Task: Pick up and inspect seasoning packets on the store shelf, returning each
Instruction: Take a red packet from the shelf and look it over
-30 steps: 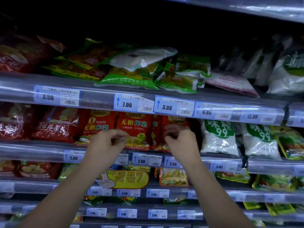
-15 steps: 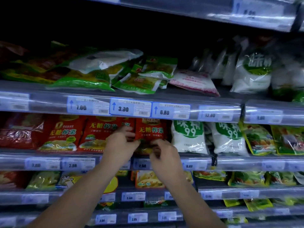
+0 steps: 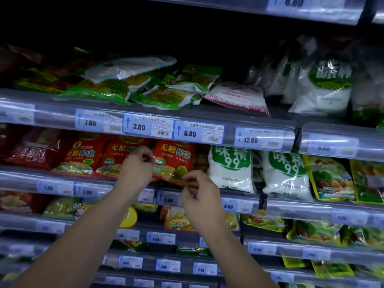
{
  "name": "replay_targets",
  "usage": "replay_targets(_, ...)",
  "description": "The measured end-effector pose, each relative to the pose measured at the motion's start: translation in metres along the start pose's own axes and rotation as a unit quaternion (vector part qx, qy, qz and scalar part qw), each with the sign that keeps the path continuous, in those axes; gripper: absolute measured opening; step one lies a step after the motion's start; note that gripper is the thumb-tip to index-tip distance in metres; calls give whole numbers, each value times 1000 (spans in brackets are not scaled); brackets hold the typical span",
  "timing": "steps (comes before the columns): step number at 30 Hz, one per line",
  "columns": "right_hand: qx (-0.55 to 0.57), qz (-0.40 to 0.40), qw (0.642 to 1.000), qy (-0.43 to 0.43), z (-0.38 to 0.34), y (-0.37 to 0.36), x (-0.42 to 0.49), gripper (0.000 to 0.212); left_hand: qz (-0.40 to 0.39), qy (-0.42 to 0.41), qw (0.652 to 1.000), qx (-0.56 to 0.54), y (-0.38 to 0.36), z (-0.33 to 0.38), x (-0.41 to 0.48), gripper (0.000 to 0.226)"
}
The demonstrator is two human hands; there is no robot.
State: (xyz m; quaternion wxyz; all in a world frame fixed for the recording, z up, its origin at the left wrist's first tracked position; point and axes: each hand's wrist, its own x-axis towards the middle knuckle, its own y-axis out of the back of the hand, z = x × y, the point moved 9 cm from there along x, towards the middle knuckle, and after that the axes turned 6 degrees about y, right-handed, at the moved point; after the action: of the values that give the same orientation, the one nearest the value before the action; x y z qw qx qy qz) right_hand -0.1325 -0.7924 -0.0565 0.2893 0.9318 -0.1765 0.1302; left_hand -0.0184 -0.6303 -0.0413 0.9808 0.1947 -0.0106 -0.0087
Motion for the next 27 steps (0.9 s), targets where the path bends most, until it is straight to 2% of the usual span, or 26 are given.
replay_targets(2, 25, 17, 1000, -8, 5, 8, -4, 17, -2, 17, 999, -48, 15, -6, -3, 17)
replay_targets(5, 52, 38, 998, -17, 4, 18, -7, 9, -7, 26, 992, -124, 31, -13, -19, 8)
replay_targets(8, 95, 32, 994, -53, 6, 18, -3, 28, -21, -1, 989, -147, 44, -14, -36, 13)
replay_targets(11, 161, -7, 983, -82, 1, 5, -1, 46, -93, -11, 986, -136, 41, -20, -50, 23)
replay_targets(12, 193, -15, 977, -90, -1, 1, -1, 44, -119, -3, 983, -140, 37, -22, -54, 21)
replay_targets(14, 253, -14, 962, -98, -5, -1, -5, 29, -155, 21, 970, -187, 30, -27, -61, 14)
replay_targets(16, 260, -21, 960, -107, -5, -2, -14, 20, -168, 55, 957, -231, 26, -35, -63, 6)
replay_targets(18, 252, -43, 960, -117, -6, -7, -25, 22, -195, 38, 959, -200, 21, -36, -67, 21)
replay_targets(21, 279, -45, 950, -133, -3, -14, -39, 27, -219, 3, 961, -166, 19, -35, -73, 19)
replay_targets(25, 339, -54, 924, -172, 5, -20, -56, 33, -282, 39, 939, -193, 15, -50, -79, 33)
replay_targets(27, 367, -50, 910, -188, 10, -22, -61, 36, -292, 45, 936, -192, 16, -52, -81, 31)
